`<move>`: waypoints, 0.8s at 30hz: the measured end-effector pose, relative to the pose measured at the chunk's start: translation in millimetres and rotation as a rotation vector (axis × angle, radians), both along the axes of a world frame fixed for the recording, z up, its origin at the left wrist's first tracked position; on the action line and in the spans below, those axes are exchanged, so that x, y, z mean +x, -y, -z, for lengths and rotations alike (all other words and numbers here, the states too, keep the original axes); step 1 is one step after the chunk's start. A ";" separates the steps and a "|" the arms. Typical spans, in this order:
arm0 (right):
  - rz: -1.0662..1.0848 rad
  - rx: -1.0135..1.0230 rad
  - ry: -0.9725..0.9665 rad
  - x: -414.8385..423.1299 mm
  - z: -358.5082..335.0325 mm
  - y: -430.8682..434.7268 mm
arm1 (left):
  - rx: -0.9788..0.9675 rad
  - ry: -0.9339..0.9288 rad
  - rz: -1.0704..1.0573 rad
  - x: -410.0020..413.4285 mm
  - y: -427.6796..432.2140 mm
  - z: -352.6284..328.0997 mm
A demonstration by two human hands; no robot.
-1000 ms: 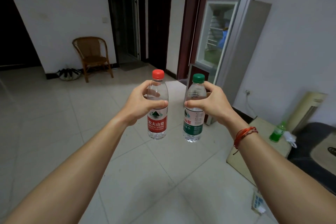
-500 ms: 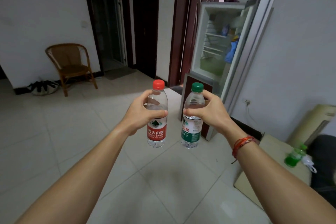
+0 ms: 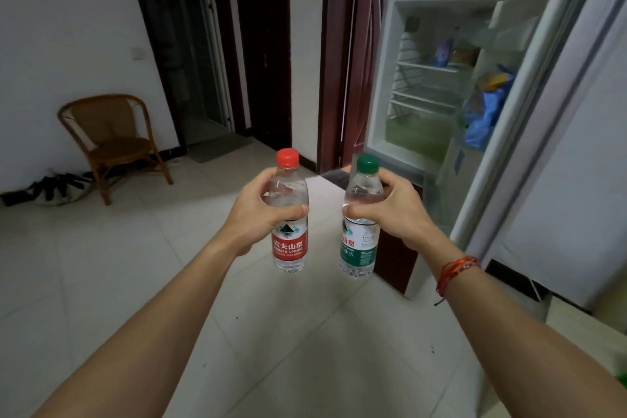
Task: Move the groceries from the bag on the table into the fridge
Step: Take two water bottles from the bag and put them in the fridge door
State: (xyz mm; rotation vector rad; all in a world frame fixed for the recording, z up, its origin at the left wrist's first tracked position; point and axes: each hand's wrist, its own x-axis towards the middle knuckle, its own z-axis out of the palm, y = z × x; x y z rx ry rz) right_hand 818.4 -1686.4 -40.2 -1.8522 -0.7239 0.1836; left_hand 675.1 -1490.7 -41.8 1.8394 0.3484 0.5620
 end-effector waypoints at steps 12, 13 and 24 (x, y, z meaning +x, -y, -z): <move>0.021 -0.013 -0.036 172.3 9.1 -121.7 | 0.010 -0.001 0.037 184.2 -126.9 9.2; 0.030 -0.015 -0.034 186.7 11.1 -133.8 | 0.016 -0.003 0.039 200.9 -139.5 11.3; 0.155 -0.005 -0.099 343.0 16.0 -259.2 | 0.145 -0.019 0.161 398.0 -280.1 16.0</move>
